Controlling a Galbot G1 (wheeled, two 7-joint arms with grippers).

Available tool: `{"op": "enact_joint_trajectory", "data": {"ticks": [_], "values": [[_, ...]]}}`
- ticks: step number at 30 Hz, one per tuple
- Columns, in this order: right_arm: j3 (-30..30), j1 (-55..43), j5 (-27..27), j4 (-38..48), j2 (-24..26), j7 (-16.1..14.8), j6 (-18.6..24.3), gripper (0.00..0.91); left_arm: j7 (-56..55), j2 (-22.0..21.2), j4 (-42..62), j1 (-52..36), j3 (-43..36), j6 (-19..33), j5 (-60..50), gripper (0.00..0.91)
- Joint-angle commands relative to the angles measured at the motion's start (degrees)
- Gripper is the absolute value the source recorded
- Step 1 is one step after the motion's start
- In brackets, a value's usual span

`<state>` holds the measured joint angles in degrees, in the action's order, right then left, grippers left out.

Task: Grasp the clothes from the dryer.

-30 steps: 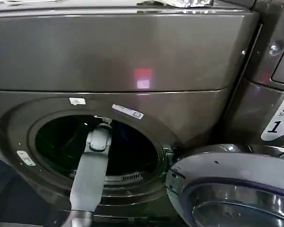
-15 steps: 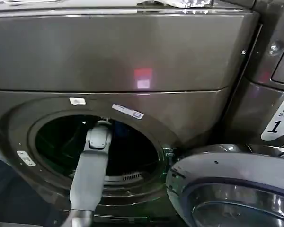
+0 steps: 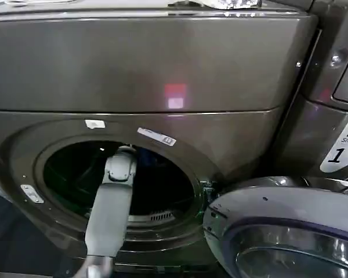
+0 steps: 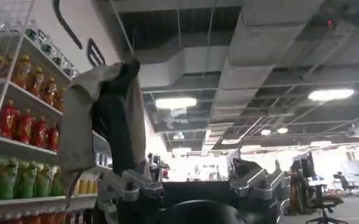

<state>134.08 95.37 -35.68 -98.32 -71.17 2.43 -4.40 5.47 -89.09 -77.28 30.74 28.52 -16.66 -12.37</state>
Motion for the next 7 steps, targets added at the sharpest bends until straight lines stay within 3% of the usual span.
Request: {"op": "enact_joint_trajectory", "data": {"ticks": [1, 7], "values": [[0.7, -0.05, -0.35, -0.18, 0.28, 0.8, -0.46, 0.907, -0.09, 0.3, -0.18, -0.18, -0.06, -0.03, 0.13, 0.0], [1.25, 0.12, -0.25, 0.06, 0.28, 1.52, -0.71, 0.907, 0.18, 0.42, -0.24, -0.22, -0.09, -0.03, 0.12, 0.0]]}}
